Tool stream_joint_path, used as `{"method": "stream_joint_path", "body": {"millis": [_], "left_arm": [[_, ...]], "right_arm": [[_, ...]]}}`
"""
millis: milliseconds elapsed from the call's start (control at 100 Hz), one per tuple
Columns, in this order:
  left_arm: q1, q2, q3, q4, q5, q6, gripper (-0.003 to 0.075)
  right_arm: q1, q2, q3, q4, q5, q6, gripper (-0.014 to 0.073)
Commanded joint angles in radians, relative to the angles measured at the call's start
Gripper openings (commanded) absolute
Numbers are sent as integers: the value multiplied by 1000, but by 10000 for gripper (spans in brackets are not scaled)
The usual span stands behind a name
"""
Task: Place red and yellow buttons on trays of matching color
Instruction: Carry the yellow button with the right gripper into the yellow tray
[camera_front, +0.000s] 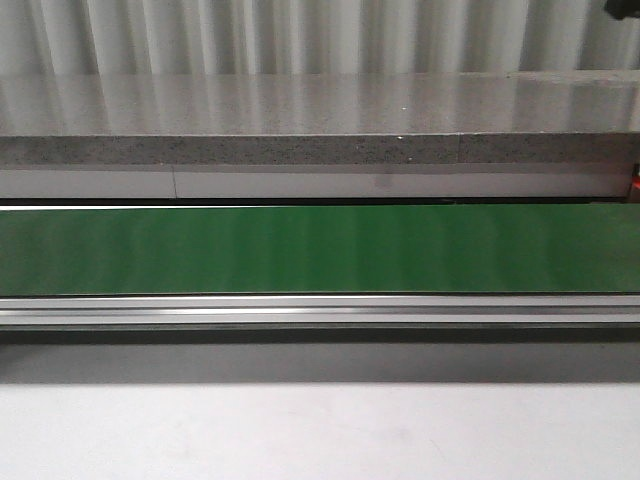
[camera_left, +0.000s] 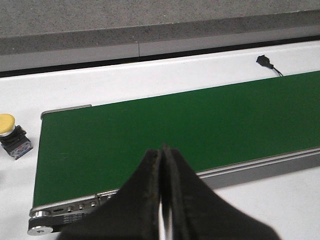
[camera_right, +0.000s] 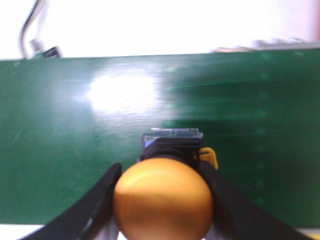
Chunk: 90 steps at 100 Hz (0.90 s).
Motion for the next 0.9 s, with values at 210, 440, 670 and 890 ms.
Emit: {"method": "stream_joint_path", "body": {"millis": [210, 440, 670, 890], "left_arm": [[-8, 4, -27, -28, -58, 2, -20], [-8, 4, -27, -28, -58, 2, -20], [-8, 4, -27, -28, -58, 2, -20], [-8, 4, -27, -28, -58, 2, -20]], "right_arm": [[-260, -52, -29, -26, -5, 90, 174], [-409, -25, -29, -27, -53, 116, 174], [-446, 65, -13, -27, -51, 116, 174], [-446, 142, 62, -27, -153, 116, 174]]}}
